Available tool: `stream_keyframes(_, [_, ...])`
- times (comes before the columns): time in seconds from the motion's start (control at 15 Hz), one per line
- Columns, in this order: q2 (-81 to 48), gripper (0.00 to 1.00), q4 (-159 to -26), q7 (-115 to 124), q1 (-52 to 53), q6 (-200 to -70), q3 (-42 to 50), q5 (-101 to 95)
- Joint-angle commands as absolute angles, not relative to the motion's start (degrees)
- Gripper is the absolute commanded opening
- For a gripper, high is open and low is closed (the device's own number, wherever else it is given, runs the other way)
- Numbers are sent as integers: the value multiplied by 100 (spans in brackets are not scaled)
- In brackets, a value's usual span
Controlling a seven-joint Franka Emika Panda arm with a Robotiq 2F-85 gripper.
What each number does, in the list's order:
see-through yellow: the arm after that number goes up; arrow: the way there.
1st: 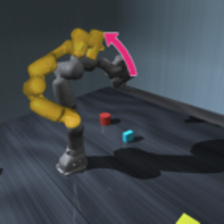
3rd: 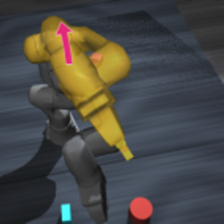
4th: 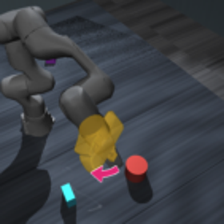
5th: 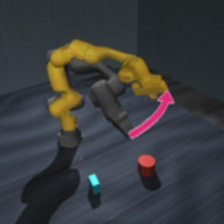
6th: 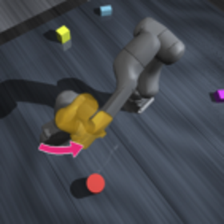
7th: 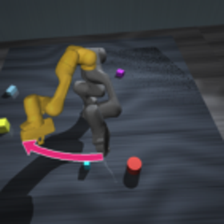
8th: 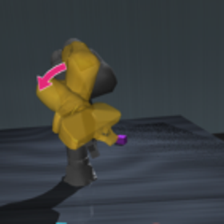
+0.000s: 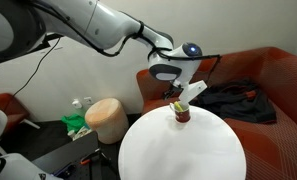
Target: Pick up the yellow pen from the red mug cup and put it on the table.
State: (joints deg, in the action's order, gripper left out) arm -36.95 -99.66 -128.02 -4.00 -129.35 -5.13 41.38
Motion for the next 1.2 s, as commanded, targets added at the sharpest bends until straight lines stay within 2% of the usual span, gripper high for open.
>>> stream_keyframes(0.0, [-3966, 79, -9673, -12631, -496, -13092, -634, 3965])
stream_keyframes(0.07, [-4032, 78, -9619, -12619, -503, -13110, -637, 3940])
stream_keyframes(0.13, [-4091, 70, -9574, -12597, -506, -13108, -638, 3905])
stream_keyframes(0.27, [-4211, 69, -9479, -12575, -507, -13114, -644, 3833])
stream_keyframes(0.33, [-4272, 62, -9426, -12553, -505, -13111, -649, 3787])
stream_keyframes(0.47, [-4371, 64, -9341, -12525, -522, -13102, -675, 3692])
stream_keyframes(0.8, [-4608, 52, -9094, -12286, -549, -13090, -753, 3428])
stream_keyframes(1.13, [-4826, 49, -8844, -12024, -579, -13060, -866, 3109])
